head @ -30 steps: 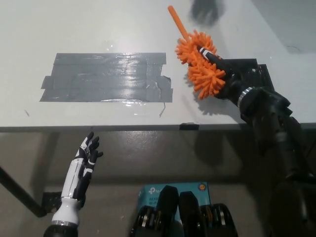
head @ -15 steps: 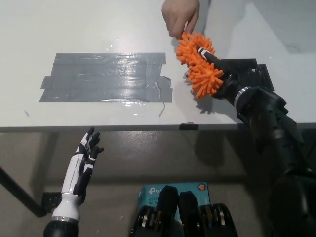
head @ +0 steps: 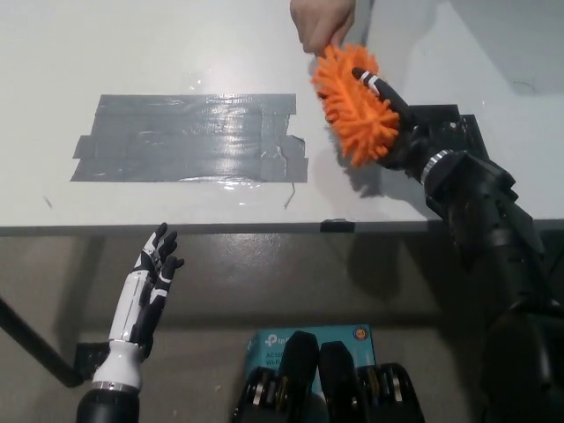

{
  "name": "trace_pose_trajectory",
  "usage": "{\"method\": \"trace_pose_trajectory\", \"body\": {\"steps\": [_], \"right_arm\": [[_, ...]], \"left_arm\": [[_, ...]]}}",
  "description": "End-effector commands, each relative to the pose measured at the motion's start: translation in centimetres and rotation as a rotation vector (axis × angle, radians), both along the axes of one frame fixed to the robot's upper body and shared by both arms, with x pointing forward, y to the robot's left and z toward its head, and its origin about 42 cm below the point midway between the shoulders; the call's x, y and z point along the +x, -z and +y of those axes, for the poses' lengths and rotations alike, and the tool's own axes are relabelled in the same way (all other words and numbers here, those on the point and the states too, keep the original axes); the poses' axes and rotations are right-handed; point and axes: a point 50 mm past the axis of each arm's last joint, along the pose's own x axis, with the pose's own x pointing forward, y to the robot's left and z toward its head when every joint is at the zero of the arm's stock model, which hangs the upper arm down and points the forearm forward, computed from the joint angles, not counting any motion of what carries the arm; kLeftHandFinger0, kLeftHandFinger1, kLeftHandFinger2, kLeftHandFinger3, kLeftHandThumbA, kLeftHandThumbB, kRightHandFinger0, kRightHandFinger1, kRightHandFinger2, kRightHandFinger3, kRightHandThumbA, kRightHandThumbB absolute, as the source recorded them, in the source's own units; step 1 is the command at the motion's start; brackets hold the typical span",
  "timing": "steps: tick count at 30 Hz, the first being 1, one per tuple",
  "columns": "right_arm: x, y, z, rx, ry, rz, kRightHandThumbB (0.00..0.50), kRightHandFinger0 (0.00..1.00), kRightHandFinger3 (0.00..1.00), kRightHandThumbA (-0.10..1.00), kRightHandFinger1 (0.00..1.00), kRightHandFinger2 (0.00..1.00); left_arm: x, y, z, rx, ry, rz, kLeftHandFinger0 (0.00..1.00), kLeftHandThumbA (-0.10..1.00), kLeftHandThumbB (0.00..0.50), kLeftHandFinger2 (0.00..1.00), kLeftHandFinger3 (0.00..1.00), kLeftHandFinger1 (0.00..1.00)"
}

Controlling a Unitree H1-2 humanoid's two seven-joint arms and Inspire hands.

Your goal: An orange duster is kept infront of the robot in the middle of the table and the robot extends its right arm to grab the duster, picks it up and hands it to a person

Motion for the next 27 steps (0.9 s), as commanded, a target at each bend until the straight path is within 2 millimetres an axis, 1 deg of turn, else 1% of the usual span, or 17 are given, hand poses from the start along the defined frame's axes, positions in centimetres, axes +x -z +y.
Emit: {"method": "trace_pose_trajectory", "body": {"steps": [1, 4, 6, 7, 10, 12, 15, 16, 17, 18, 21, 22, 23, 24, 25, 26, 27], "right_arm": [[0.5, -3.8, -0.4, 0.045, -0.061, -0.194, 0.5, 1.0, 1.0, 0.62, 1.0, 1.0], [0.4, -4.1, -0.7, 0.05, -0.057, -0.209, 0.5, 1.0, 1.0, 0.64, 1.0, 1.0], [0.3, -4.3, -1.3, 0.051, -0.055, -0.241, 0.5, 1.0, 1.0, 0.68, 1.0, 1.0], [0.2, -4.5, -1.6, 0.038, -0.06, -0.265, 0.5, 1.0, 1.0, 0.72, 1.0, 1.0], [-0.1, -5.2, -2.6, 0.031, -0.059, -0.308, 0.5, 1.0, 1.0, 0.74, 1.0, 1.0], [-1.0, -5.9, -3.9, 0.024, -0.039, -0.354, 0.499, 1.0, 1.0, 0.75, 1.0, 1.0], [-3.5, -7.5, -5.9, -0.074, 0.028, -0.44, 0.476, 1.0, 1.0, 0.83, 1.0, 1.0], [-4.2, -8.0, -6.3, -0.112, 0.061, -0.481, 0.433, 1.0, 1.0, 0.9, 1.0, 1.0], [-4.7, -8.3, -6.6, -0.136, 0.083, -0.509, 0.419, 1.0, 1.0, 0.92, 1.0, 1.0], [-7.7, -9.4, -7.9, -0.173, 0.146, -0.589, 0.405, 1.0, 1.0, 0.89, 1.0, 1.0], [-11.8, -10.2, -9.2, -0.21, 0.204, -0.69, 0.383, 1.0, 1.0, 0.9, 1.0, 1.0], [-13.0, -10.3, -9.5, -0.257, 0.238, -0.722, 0.39, 1.0, 1.0, 0.95, 1.0, 1.0], [-13.7, -10.3, -9.7, -0.285, 0.259, -0.738, 0.39, 1.0, 1.0, 0.95, 1.0, 1.0], [-17.0, -10.1, -10.0, -0.398, 0.366, -0.809, 0.38, 1.0, 1.0, 0.89, 1.0, 1.0], [-18.5, -9.9, -10.1, -0.438, 0.409, -0.839, 0.349, 1.0, 1.0, 0.87, 1.0, 1.0], [-20.0, -9.5, -10.2, -0.494, 0.463, -0.892, 0.304, 1.0, 1.0, 0.89, 1.0, 1.0], [-21.3, -9.1, -10.3, -0.559, 0.516, -0.948, 0.308, 1.0, 1.0, 0.92, 1.0, 1.0]], "left_arm": [[0.8, -1.3, 0.4, -0.001, 0.001, -0.051, 0.92, 0.87, 0.149, 1.0, 1.0, 1.0], [0.9, -1.4, 0.3, 0.001, 0.001, -0.053, 0.91, 0.87, 0.146, 1.0, 1.0, 1.0], [0.9, -1.4, 0.2, 0.001, 0.004, -0.049, 0.91, 0.87, 0.15, 1.0, 1.0, 1.0], [0.9, -1.4, 0.2, 0.002, 0.006, -0.048, 0.92, 0.87, 0.149, 1.0, 1.0, 1.0], [1.1, -1.6, 0.2, 0.003, 0.006, -0.051, 0.92, 0.87, 0.157, 1.0, 1.0, 1.0], [1.1, -1.6, 0.1, 0.005, 0.004, -0.053, 0.9, 0.88, 0.155, 1.0, 1.0, 1.0], [1.1, -1.6, 0.1, 0.002, 0.003, -0.051, 0.9, 0.87, 0.145, 1.0, 1.0, 1.0], [1.3, -1.7, 0.2, 0.003, 0.005, -0.053, 0.9, 0.87, 0.146, 1.0, 1.0, 1.0], [1.4, -1.8, 0.3, 0.004, 0.006, -0.054, 0.9, 0.87, 0.146, 1.0, 1.0, 1.0], [1.6, -1.9, 0.3, 0.003, 0.005, -0.053, 0.9, 0.86, 0.155, 1.0, 1.0, 1.0], [1.6, -1.7, 0.1, -0.004, 0.004, -0.052, 0.9, 0.86, 0.153, 1.0, 1.0, 1.0], [1.5, -1.6, 0.1, -0.007, 0.002, -0.049, 0.9, 0.86, 0.16, 1.0, 1.0, 1.0], [1.5, -1.6, 0.2, -0.01, 0.002, -0.047, 0.9, 0.86, 0.16, 1.0, 1.0, 1.0], [1.1, -1.3, 0.1, -0.013, -0.001, -0.032, 0.9, 0.86, 0.166, 1.0, 1.0, 1.0], [0.9, -1.2, 0.1, -0.014, -0.001, -0.026, 0.91, 0.86, 0.165, 1.0, 1.0, 1.0], [0.8, -1.0, 0.1, -0.013, -0.001, -0.022, 0.91, 0.85, 0.153, 1.0, 1.0, 1.0], [0.6, -0.9, 0.1, -0.012, -0.001, -0.019, 0.91, 0.84, 0.147, 1.0, 1.0, 1.0]]}}
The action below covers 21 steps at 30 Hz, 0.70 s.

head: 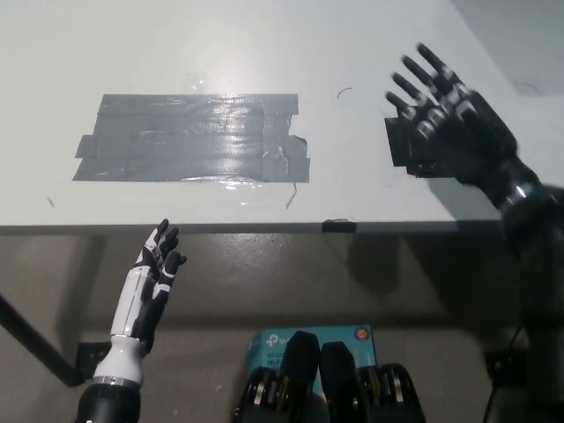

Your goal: An orange duster is kept infront of the robot in the middle of the table and the robot extends its right arm to grab the duster, picks it up and hands it to a person

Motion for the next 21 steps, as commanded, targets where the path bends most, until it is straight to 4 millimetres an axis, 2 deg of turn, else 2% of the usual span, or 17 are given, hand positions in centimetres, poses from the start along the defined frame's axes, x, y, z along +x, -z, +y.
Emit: {"method": "trace_pose_trajectory", "body": {"steps": [1, 3, 4, 6, 9, 10, 12, 15, 16, 17, 18, 19, 21], "right_arm": [[-15.7, -8.5, -2.1, -0.485, 0.48, -0.675, 0.293, 1.0, 1.0, 0.95, 1.0, 1.0], [-16.3, -8.3, -2.0, -0.513, 0.502, -0.696, 0.291, 1.0, 1.0, 0.96, 1.0, 1.0], [-17.8, -7.6, -1.9, -0.583, 0.564, -0.747, 0.262, 1.0, 1.0, 1.0, 1.0, 1.0], [-19.7, -6.0, -1.3, -0.648, 0.642, -0.802, 0.281, 1.0, 1.0, 1.0, 1.0, 1.0], [-20.7, -4.6, -0.7, -0.657, 0.669, -0.808, 0.284, 1.0, 1.0, 0.99, 1.0, 1.0], [-21.0, -3.1, -0.1, -0.659, 0.679, -0.807, 0.31, 1.0, 1.0, 0.99, 1.0, 1.0], [-21.3, -1.6, 0.5, -0.678, 0.695, -0.796, 0.304, 1.0, 1.0, 1.0, 1.0, 1.0], [-21.0, 0.1, 0.9, -0.726, 0.71, -0.776, 0.283, 1.0, 1.0, 1.0, 1.0, 1.0], [-20.8, 0.7, 0.9, -0.737, 0.711, -0.769, 0.261, 1.0, 1.0, 0.94, 1.0, 1.0], [-20.8, 0.7, 0.9, -0.737, 0.711, -0.769, 0.261, 1.0, 1.0, 0.94, 1.0, 1.0], [-20.3, 2.0, 1.0, -0.771, 0.708, -0.729, 0.286, 1.0, 1.0, 1.0, 1.0, 1.0], [-19.1, 4.9, 0.6, -0.847, 0.693, -0.638, 0.273, 1.0, 1.0, 1.0, 1.0, 1.0], [-18.5, 7.4, 0.2, -0.896, 0.667, -0.553, 0.253, 1.0, 1.0, 0.98, 1.0, 1.0]], "left_arm": [[0.0, -0.5, 0.2, -0.011, -0.003, -0.025, 0.91, 0.84, 0.146, 1.0, 1.0, 1.0], [-0.2, -0.3, 0.2, -0.013, -0.003, -0.021, 0.91, 0.84, 0.146, 1.0, 1.0, 1.0], [-0.4, 0.0, 0.1, -0.013, -0.002, -0.018, 0.91, 0.83, 0.149, 1.0, 1.0, 1.0], [-0.7, 0.4, 0.0, -0.013, -0.002, -0.009, 0.91, 0.82, 0.153, 1.0, 1.0, 1.0], [-1.0, 0.7, 0.0, -0.01, -0.001, -0.002, 0.91, 0.81, 0.147, 1.0, 1.0, 1.0], [-1.2, 0.9, -0.1, -0.007, -0.001, 0.002, 0.9, 0.82, 0.156, 1.0, 1.0, 1.0], [-1.4, 1.1, -0.1, -0.004, 0.001, 0.007, 0.9, 0.82, 0.157, 1.0, 1.0, 1.0], [-1.7, 1.2, -0.1, -0.001, 0.002, 0.015, 0.9, 0.81, 0.159, 1.0, 1.0, 1.0], [-1.7, 1.2, -0.1, -0.001, 0.002, 0.017, 0.9, 0.81, 0.159, 1.0, 1.0, 1.0], [-1.7, 1.2, -0.1, -0.001, 0.002, 0.017, 0.9, 0.81, 0.159, 1.0, 1.0, 1.0], [-1.9, 1.4, -0.1, -0.002, 0.004, 0.019, 0.89, 0.8, 0.159, 1.0, 1.0, 1.0], [-2.1, 1.7, -0.2, -0.006, 0.011, 0.027, 0.89, 0.8, 0.166, 1.0, 1.0, 1.0], [-2.5, 2.0, -0.4, -0.007, 0.016, 0.035, 0.89, 0.8, 0.166, 1.0, 1.0, 1.0]]}}
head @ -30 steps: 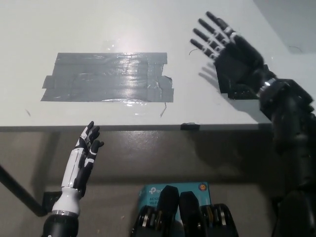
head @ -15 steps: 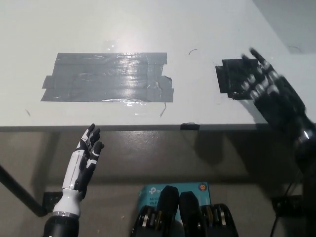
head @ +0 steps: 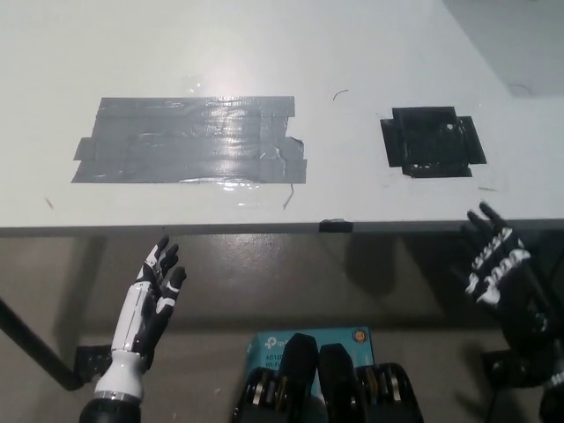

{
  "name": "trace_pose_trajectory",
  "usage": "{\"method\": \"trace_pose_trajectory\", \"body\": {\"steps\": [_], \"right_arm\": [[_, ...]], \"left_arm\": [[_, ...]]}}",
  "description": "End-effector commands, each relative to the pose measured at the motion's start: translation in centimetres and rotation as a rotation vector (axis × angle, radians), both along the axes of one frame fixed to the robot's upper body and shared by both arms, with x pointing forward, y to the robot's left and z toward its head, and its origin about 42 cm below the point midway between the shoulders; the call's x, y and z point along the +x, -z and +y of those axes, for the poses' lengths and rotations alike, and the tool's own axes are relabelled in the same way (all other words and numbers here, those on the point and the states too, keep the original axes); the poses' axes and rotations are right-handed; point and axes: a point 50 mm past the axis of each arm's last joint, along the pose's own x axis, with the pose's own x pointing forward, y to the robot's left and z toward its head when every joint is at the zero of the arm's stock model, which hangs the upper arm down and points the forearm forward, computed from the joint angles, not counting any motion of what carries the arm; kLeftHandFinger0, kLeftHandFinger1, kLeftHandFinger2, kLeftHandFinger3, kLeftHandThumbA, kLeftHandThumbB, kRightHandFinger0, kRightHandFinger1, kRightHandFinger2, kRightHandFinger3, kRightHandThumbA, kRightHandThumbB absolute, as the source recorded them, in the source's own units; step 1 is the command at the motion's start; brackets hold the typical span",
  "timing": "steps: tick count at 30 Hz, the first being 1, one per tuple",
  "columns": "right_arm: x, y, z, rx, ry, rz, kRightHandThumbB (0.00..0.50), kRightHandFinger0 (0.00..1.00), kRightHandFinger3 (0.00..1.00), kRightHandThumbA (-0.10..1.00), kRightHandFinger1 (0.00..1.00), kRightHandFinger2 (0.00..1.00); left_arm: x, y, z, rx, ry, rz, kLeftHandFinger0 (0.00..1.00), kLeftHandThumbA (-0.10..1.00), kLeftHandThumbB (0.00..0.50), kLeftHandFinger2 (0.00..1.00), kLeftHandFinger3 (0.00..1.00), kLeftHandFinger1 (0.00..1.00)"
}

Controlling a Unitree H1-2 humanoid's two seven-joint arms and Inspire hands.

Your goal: An orange duster is kept infront of the robot in the middle of the table and the robot extends its right arm to grab the duster, picks it up and hands it to a person

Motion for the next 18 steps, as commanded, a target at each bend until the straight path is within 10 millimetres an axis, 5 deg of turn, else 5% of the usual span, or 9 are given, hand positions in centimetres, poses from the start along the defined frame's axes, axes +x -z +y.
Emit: {"method": "trace_pose_trajectory", "body": {"steps": [1, 7, 18], "right_arm": [[-2.0, -0.7, 2.2, -0.632, 0.238, -0.447, 0.244, 1.0, 1.0, 0.97, 1.0, 1.0], [-1.5, 2.8, 1.9, -0.687, 0.175, -0.263, 0.248, 1.0, 1.0, 0.96, 1.0, 1.0], [-1.8, 3.8, 2.0, -0.737, 0.162, -0.252, 0.23, 1.0, 1.0, 0.93, 1.0, 1.0]], "left_arm": [[-1.2, 0.4, -0.6, -0.004, 0.026, -0.017, 0.89, 0.81, 0.174, 1.0, 1.0, 1.0], [-1.9, 0.7, -0.4, 0.008, 0.021, -0.011, 0.87, 0.8, 0.16, 1.0, 1.0, 1.0], [-2.1, 0.8, -0.6, 0.002, 0.025, 0.003, 0.86, 0.8, 0.201, 1.0, 1.0, 0.99]]}}
